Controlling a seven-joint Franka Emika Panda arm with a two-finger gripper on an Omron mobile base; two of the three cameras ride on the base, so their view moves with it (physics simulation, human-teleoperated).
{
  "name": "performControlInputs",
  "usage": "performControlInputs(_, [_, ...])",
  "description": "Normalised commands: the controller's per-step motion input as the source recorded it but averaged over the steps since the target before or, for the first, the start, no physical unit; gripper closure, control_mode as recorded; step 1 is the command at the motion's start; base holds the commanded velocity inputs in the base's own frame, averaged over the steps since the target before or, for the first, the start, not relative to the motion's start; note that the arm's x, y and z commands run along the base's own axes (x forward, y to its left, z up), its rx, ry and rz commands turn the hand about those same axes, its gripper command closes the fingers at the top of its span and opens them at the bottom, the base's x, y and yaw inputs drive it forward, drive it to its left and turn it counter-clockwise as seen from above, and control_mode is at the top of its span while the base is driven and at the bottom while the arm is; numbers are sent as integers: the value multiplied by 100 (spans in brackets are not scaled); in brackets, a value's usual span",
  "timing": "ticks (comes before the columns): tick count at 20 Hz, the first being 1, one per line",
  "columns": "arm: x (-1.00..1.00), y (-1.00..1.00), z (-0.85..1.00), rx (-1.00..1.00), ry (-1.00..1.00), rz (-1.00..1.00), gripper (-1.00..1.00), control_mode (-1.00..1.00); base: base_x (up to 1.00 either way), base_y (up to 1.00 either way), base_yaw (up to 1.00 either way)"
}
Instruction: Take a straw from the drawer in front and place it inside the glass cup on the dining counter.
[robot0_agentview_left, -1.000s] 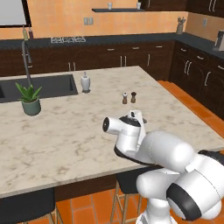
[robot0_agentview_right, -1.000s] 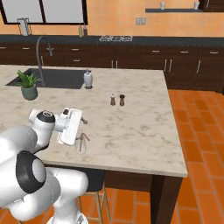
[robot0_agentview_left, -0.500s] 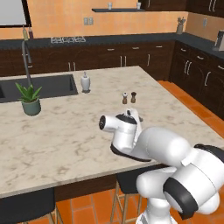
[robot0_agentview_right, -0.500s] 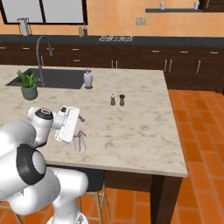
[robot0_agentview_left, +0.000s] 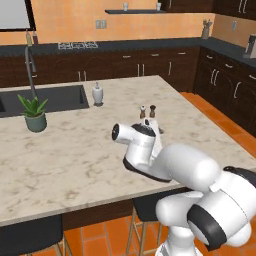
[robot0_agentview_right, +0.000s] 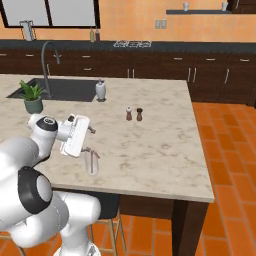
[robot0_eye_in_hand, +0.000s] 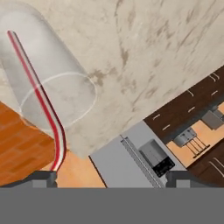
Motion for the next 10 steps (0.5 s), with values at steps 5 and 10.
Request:
performControlInputs(5, [-17,0,49,10,1,0,-100,-100,0,0,0])
performControlInputs(10, [-92,-37,87,48,0,1,-100,-100,0,0,0])
